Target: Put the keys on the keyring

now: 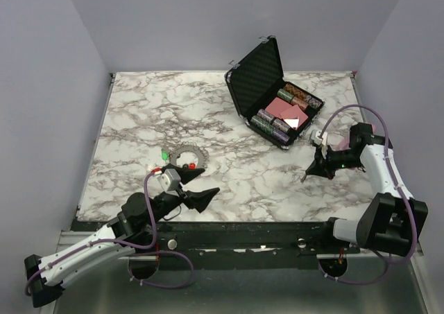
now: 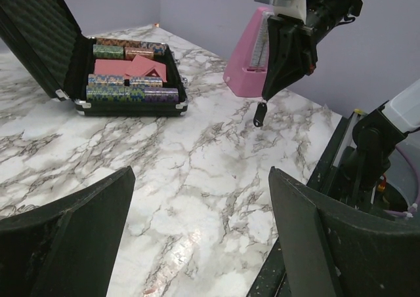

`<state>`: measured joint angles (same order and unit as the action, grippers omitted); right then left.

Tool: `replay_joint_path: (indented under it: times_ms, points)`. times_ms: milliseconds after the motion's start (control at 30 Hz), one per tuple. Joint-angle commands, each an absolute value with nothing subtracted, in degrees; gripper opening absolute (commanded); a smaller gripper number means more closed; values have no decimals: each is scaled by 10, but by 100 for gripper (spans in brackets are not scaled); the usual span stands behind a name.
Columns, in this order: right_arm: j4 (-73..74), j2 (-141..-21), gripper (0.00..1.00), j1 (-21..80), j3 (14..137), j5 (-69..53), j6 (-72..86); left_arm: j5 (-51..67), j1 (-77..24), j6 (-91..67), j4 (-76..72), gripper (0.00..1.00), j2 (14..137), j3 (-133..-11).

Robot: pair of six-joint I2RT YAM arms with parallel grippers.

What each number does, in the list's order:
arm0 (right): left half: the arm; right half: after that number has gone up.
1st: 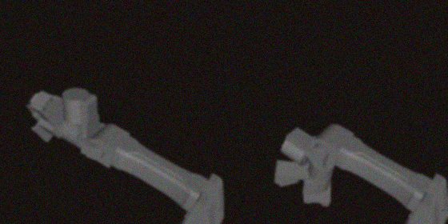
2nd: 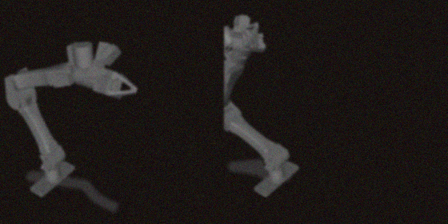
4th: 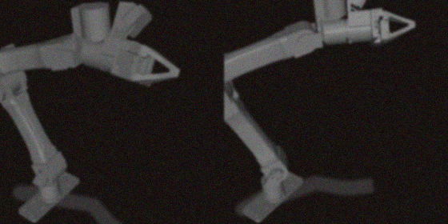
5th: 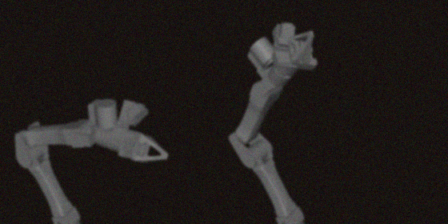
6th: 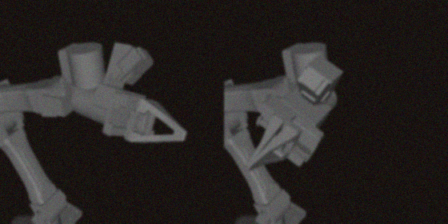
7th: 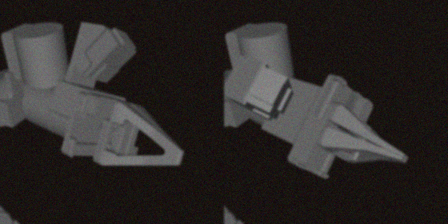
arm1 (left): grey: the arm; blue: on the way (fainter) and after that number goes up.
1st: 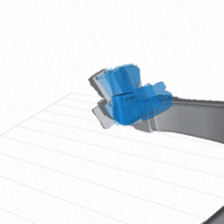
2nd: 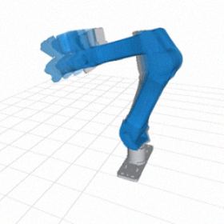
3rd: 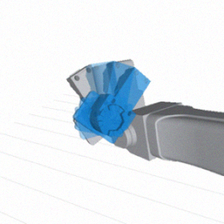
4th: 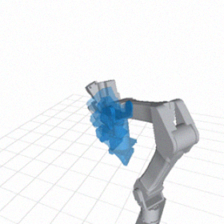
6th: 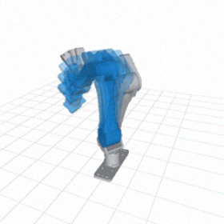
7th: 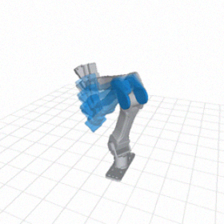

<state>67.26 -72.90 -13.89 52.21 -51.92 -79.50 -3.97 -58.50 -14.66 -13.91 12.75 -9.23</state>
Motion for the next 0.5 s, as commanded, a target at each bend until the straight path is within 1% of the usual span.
replay_joint_path:
  times_ms: [0, 233, 467]
  points:
    - [587, -733, 1, -135, 498, -480, -720, -48, -583, -155, -134, 91, 124, -89]
    - [454, -746, 1, -53, 472, -417, -550, -57, -583, -161, -124, 91, 117, -93]
    - [353, -792, 1, 52, 466, -353, -443, -72, -583, -170, -93, 91, 107, -103]
